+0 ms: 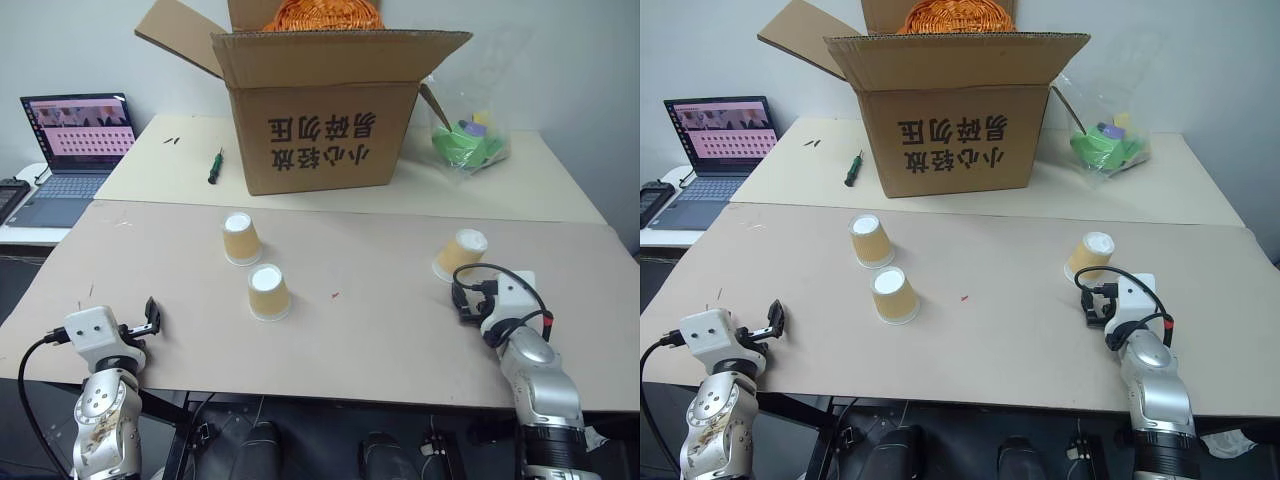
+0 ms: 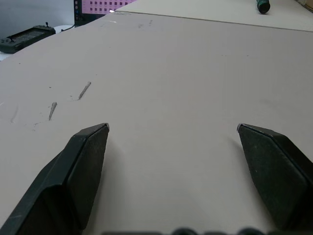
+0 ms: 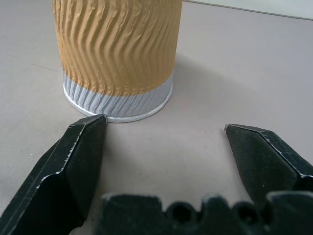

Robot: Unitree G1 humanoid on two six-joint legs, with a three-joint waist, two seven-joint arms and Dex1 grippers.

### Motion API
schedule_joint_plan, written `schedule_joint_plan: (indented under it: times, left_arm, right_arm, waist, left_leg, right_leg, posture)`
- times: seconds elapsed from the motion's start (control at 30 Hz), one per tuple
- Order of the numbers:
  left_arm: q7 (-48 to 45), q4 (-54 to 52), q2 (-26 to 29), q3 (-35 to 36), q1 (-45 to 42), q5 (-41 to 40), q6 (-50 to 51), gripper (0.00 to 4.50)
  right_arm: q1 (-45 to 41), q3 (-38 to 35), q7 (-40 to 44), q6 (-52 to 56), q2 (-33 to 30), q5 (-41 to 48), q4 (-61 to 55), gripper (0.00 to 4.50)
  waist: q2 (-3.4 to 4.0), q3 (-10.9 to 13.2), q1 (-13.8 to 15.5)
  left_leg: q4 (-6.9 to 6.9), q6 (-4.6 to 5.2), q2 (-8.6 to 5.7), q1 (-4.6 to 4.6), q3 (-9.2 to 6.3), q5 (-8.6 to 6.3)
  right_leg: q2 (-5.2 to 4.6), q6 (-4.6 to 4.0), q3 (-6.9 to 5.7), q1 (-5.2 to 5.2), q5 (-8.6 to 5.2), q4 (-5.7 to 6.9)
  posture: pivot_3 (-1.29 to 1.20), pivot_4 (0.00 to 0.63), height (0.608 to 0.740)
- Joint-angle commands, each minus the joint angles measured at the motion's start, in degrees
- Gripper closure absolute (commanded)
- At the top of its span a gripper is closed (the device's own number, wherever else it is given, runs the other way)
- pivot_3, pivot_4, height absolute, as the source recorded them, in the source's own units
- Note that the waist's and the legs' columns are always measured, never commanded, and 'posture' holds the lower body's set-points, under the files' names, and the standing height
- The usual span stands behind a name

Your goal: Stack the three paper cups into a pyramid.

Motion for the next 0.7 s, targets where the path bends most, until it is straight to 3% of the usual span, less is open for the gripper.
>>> schedule_joint_plan:
  times: [0.03, 0.23, 0.53, 0.7]
  left_arm:
    - [-0.81, 0.92, 0.49, -0.61, -0.14, 0.18, 0.29, 0.00]
    - [-2.16, 2.21, 0.81, -1.43, -1.17, 0.23, 0.71, 0.00]
    - [-2.97, 3.21, 0.85, -2.37, -1.81, 0.41, 0.84, 0.00]
    - [-4.61, 2.79, 1.63, -3.46, -1.73, 0.53, 1.23, 0.00]
  right_arm:
    - [0.95, -1.98, -1.40, 0.45, 0.26, -0.10, 0.24, 0.04]
    - [1.58, -12.83, -1.39, 5.60, -3.11, 6.21, 1.69, 0.04]
    - [9.36, -10.54, 25.50, 18.36, -18.97, 19.79, -12.37, 0.04]
    - [5.90, -3.36, 38.63, 23.28, -25.45, 30.69, -28.09, 0.04]
  waist:
    - [0.00, 0.00, 0.00]
    - [0.00, 0.00, 1.28]
    - [0.34, 0.06, 1.02]
    - [0.34, 0.12, 0.94]
  left_leg:
    - [0.00, 0.00, 0.00, 0.00, 0.00, 0.00]
    - [-0.01, 0.00, -0.02, -0.09, 0.02, 0.00]
    - [-0.39, 0.25, -0.04, -0.29, 0.02, 0.12]
    - [-0.35, 0.06, -0.05, -0.21, 0.02, 0.01]
  right_leg:
    - [0.00, 0.00, 0.00, 0.00, 0.00, 0.00]
    - [-0.02, 0.00, 0.00, 0.00, 0.00, -0.09]
    - [0.02, 0.03, 0.03, -0.12, -0.06, -0.17]
    - [0.01, 0.08, 0.02, -0.17, -0.09, -0.25]
  posture:
    - [0.00, 0.150, 0.705]
    - [0.00, 0.150, 0.705]
    - [0.00, 0.150, 0.705]
    - [0.00, 0.150, 0.705]
